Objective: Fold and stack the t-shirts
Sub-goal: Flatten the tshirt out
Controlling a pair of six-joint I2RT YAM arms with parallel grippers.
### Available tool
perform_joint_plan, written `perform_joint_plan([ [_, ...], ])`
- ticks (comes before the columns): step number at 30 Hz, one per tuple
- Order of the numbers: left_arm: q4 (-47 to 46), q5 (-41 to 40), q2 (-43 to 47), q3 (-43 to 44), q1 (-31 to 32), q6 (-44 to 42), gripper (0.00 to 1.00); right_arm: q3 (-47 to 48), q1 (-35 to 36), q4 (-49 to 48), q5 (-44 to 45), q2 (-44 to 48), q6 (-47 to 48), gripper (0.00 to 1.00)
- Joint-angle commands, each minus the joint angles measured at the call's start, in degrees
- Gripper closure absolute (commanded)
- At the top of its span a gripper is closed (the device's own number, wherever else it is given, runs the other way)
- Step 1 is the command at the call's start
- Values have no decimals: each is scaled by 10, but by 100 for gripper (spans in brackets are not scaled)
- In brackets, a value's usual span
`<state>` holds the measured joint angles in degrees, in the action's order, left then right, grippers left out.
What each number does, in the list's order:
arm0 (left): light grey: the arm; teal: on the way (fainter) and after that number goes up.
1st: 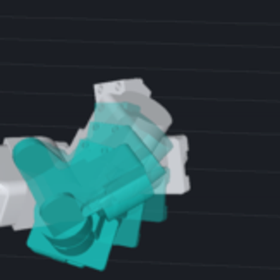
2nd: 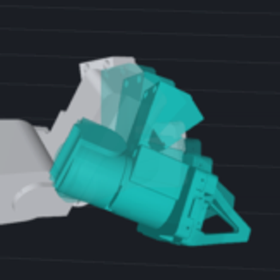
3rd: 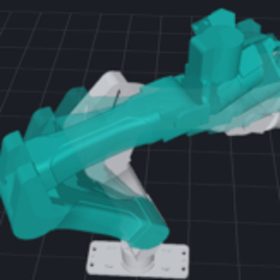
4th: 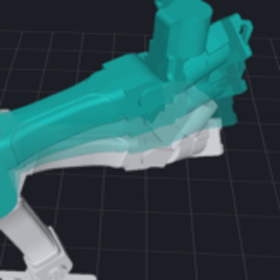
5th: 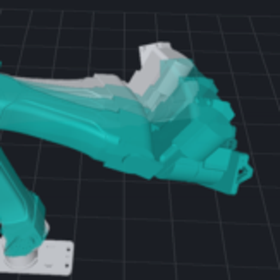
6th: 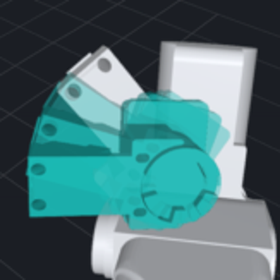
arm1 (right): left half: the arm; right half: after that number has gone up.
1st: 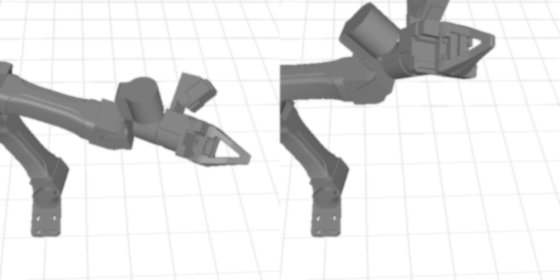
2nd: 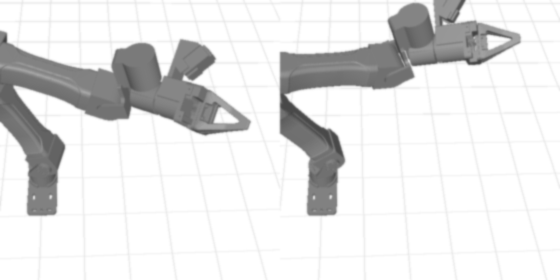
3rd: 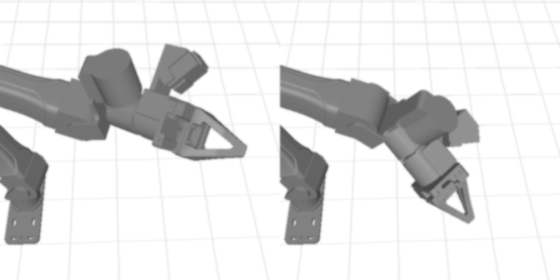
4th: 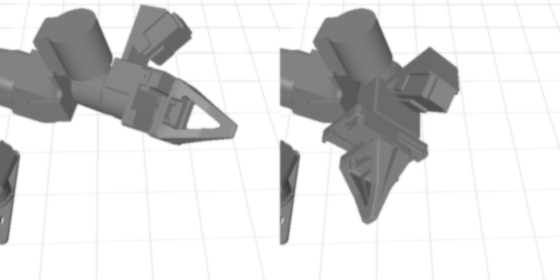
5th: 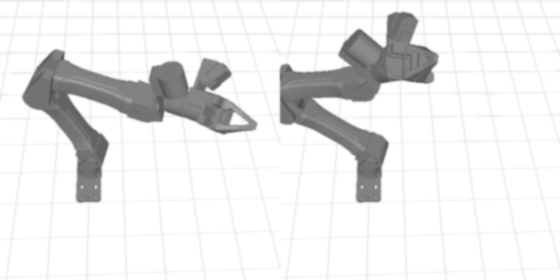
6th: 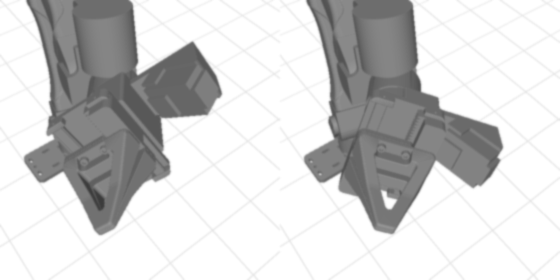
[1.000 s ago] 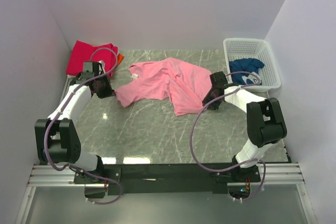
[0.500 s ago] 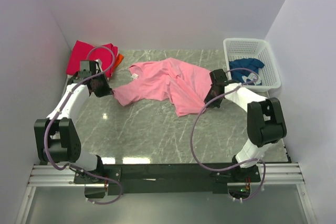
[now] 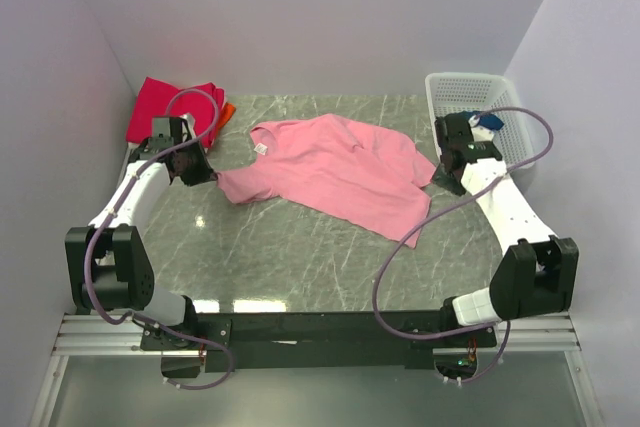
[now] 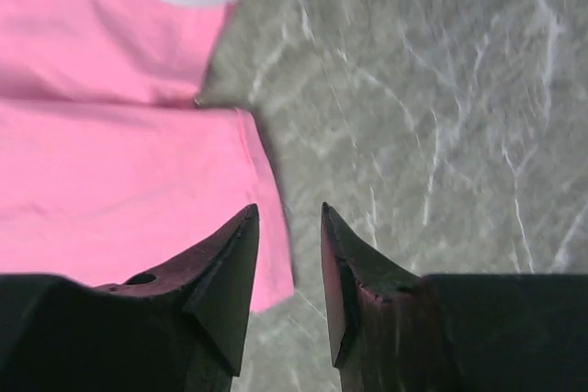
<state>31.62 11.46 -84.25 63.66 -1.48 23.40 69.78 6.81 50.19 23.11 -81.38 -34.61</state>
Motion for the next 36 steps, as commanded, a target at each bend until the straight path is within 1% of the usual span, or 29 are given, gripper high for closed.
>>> perform_joint_plan([
  [1, -22, 29, 18, -17, -2, 2, 100, -57, 11, 11, -32, 52, -2, 59],
  [4, -23, 31, 22, -26, -2, 2, 100, -122, 12, -40, -118, 96, -8, 59],
  [5, -23, 33, 22, -27, -2, 2, 100, -166, 15, -50, -160, 104, -21, 59],
  [7, -24, 35, 25, -30, -1, 3, 100, -225, 22, -71, -186, 125, -35, 59],
  [12, -29, 52, 22, -35, -2, 7, 100, -304, 35, -108, -210, 161, -63, 59],
  [15, -31, 58, 17, -35, -1, 9, 100, -316, 35, -127, -218, 157, -62, 59],
  [21, -30, 55, 21, -36, -2, 8, 100, -322, 35, -169, -229, 112, -70, 59],
  [27, -26, 49, 26, -38, -2, 4, 100, -310, 36, -172, -216, 62, -62, 59],
  [32, -25, 46, 26, -38, -2, 4, 100, -315, 35, -161, -203, 59, -64, 59],
  [36, -25, 49, 23, -37, -2, 5, 100, -337, 35, -178, -210, 64, -69, 59],
])
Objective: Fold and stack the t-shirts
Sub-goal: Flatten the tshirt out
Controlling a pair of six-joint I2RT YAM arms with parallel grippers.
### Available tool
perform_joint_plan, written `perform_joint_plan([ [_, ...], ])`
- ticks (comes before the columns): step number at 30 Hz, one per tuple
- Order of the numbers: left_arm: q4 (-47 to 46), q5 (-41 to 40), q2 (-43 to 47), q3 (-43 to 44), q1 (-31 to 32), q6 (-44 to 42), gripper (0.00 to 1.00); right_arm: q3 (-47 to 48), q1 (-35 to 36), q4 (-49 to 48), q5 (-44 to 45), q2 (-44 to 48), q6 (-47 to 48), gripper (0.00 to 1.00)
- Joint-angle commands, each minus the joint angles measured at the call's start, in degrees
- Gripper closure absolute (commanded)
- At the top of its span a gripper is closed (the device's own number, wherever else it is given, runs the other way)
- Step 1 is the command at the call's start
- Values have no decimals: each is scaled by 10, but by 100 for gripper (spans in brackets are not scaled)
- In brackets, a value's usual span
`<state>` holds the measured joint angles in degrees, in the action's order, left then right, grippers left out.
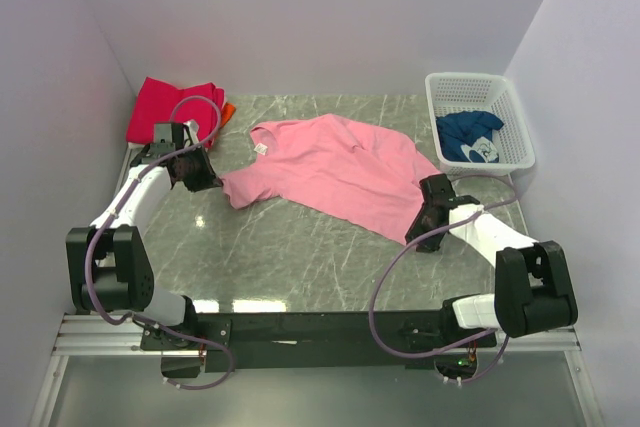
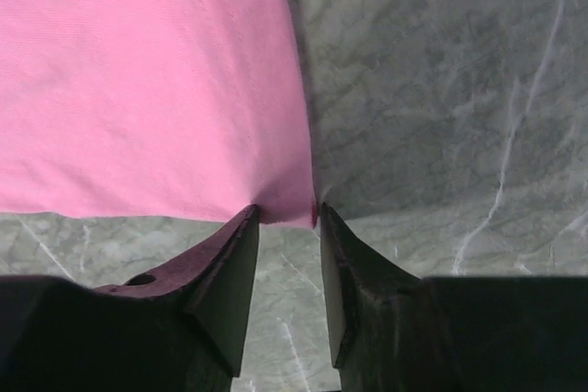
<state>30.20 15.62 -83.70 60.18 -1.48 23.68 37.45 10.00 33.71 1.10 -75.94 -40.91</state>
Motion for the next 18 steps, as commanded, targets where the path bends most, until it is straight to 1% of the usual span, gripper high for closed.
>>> perform_joint_plan([
  [1, -11, 9, 15, -2, -2, 1, 100, -21, 3, -19, 8, 4, -8, 60],
  [3, -12, 12, 13, 0, -2, 4, 100, -27, 2, -34, -4, -6, -11, 67],
  [4, -13, 17, 11, 1, -2, 5, 100, -28, 3, -37, -8, -8, -11, 74],
  [6, -13, 22, 8, 7, -3, 14, 100, -24, 3, -37, -9, -10, -9, 81],
  [8, -22, 34, 3, 19, -3, 29, 100, -2, 3, -26, -21, -4, 1, 92],
  [9, -27, 40, -5, 25, -3, 55, 100, 10, 3, -6, -18, 3, 5, 98],
  [10, -45, 57, -8, 39, -3, 71, 100, 43, 2, 7, -12, 5, 15, 100],
  [12, -65, 81, -23, 55, -3, 116, 100, 84, 0, 45, -6, 12, 29, 100],
  [13, -72, 88, -29, 75, -3, 126, 100, 130, -3, 57, 3, 13, 45, 100],
  [14, -72, 94, -34, 87, -3, 132, 100, 154, -6, 68, 5, 11, 53, 100],
  [15, -66, 91, -41, 102, -3, 136, 100, 202, -9, 85, 6, 8, 60, 100],
  [16, -59, 83, -44, 132, -3, 134, 100, 227, -15, 93, 5, 4, 73, 100],
  [18, -50, 60, -47, 161, -4, 136, 100, 277, -20, 117, 5, -10, 84, 100],
])
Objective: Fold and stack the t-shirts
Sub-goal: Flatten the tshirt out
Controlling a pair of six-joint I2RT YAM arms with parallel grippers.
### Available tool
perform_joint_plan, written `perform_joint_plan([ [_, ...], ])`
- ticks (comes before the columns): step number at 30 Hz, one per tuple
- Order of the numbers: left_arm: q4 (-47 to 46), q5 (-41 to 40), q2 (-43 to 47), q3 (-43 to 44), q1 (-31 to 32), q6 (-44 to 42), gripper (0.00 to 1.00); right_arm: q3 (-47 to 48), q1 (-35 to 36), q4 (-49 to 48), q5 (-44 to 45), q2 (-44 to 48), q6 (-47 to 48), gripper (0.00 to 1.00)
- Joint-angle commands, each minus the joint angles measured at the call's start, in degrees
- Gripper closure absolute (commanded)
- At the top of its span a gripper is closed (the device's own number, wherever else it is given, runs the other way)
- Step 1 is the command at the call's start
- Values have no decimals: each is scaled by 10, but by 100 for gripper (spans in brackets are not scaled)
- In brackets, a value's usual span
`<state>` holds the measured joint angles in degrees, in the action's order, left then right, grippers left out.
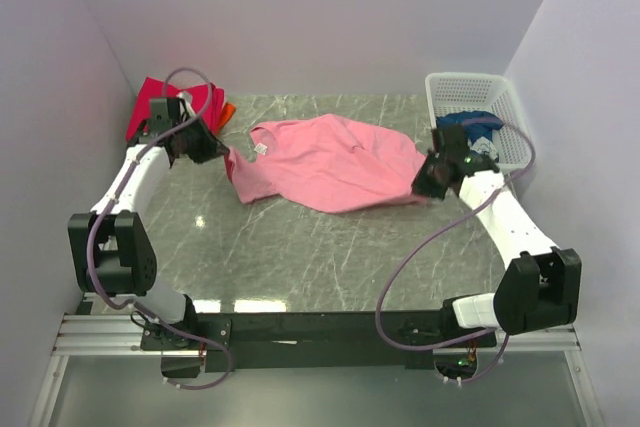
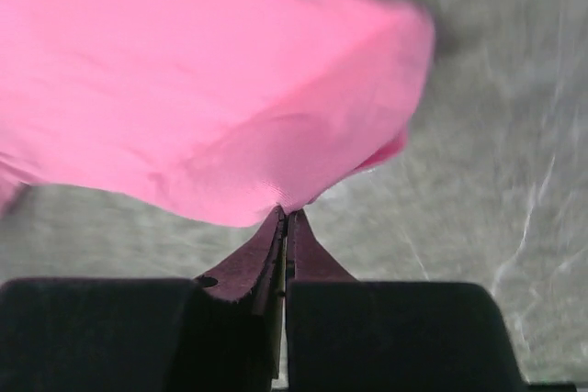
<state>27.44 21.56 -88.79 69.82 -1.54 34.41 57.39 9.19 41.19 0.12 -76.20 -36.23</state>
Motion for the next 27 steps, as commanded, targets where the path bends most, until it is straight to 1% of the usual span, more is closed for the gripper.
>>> perform_joint_plan([
  [1, -23, -1, 4, 79, -6, 33, 100, 127, -15, 49, 14, -14, 45, 100],
  [2, -26, 0, 3, 108, -12, 39, 100, 154, -18, 63, 11, -21, 48, 100],
  [3, -32, 7, 2, 125, -15, 53, 100, 205, -18, 69, 10, -35, 55, 100],
  [5, -45, 9, 1, 178, -21, 69, 100, 262, -19, 93, 8, -56, 60, 100],
  [6, -55, 5, 4, 197, -21, 75, 100, 319, -19, 100, 7, -60, 68, 100],
  [7, -62, 3, 5, 234, -24, 82, 100, 350, -19, 107, 7, -63, 70, 100],
  [8, -70, 2, 6, 251, -26, 89, 100, 378, -19, 116, 8, -67, 72, 100],
  [9, -86, 3, 11, 268, -27, 103, 100, 434, -18, 120, 10, -67, 76, 100],
  [10, -92, 3, 12, 304, -28, 110, 100, 462, -19, 125, 13, -67, 77, 100],
  [11, -98, 3, 14, 322, -31, 118, 100, 490, -18, 134, 16, -66, 78, 100],
  [12, -102, 4, 22, 340, -33, 129, 100, 540, -19, 137, 23, -62, 82, 100],
  [15, -113, -5, 48, 405, -37, 143, 100, 601, -19, 131, 38, -38, 88, 100],
  [17, -110, -17, 77, 423, -41, 139, 100, 606, -18, 97, 41, 2, 91, 100],
  [20, -82, -49, 113, 467, -43, 116, 100, 579, -19, 45, 47, 67, 95, 100],
  [22, -66, -70, 128, 512, -42, 99, 100, 566, -18, 24, 49, 96, 100, 100],
  [25, -42, -104, 146, 570, -37, 69, 100, 572, -18, -1, 56, 137, 109, 100],
  [27, -33, -124, 153, 610, -28, 46, 100, 597, -19, -9, 64, 151, 119, 100],
])
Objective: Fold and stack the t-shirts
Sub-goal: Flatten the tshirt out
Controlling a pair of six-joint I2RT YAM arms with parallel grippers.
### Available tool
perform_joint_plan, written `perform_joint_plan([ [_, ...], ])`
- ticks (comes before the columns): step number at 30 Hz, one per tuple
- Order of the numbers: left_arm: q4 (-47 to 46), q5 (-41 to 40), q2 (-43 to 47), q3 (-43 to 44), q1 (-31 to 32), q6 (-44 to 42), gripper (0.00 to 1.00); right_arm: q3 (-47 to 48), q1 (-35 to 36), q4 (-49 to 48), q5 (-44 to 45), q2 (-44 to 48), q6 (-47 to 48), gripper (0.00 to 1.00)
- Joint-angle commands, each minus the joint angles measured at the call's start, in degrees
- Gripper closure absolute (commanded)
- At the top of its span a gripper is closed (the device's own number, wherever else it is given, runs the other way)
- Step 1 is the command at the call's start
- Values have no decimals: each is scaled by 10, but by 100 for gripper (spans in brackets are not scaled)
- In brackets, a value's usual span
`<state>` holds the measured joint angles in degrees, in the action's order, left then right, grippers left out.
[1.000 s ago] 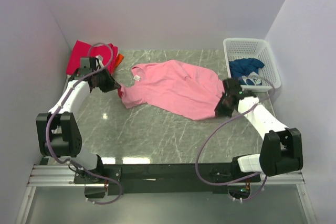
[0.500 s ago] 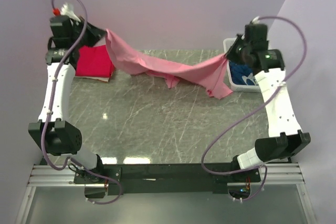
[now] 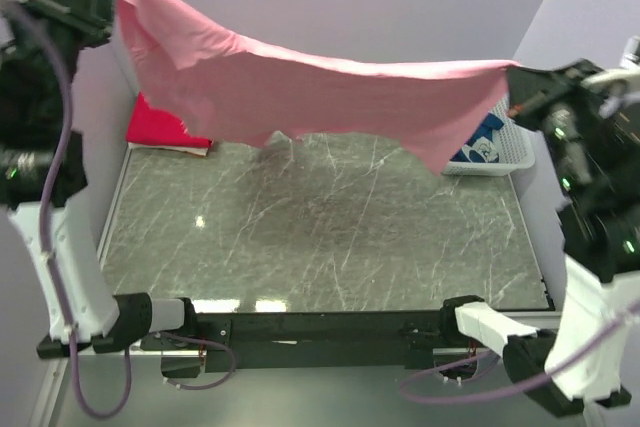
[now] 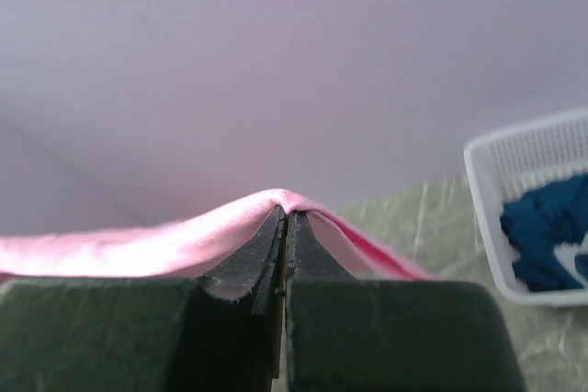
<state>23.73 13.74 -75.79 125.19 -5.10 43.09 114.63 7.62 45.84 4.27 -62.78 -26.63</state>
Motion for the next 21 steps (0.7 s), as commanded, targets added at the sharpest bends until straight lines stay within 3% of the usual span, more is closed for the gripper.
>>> perform_joint_plan([
  [1, 4, -51, 25, 66, 18, -49, 100, 33, -3, -57, 27, 22, 25, 100],
  [8, -18, -44, 28, 85, 47, -85, 100, 31, -3, -89, 37, 36, 17, 100],
  [14, -76, 56, -25, -40, 47, -41, 100, -89, -3, -113, 45, 11, -3, 100],
  [21, -81, 85, -91, -82, 47, -46, 99, -159, -4, -132, 37, -35, -17, 100],
])
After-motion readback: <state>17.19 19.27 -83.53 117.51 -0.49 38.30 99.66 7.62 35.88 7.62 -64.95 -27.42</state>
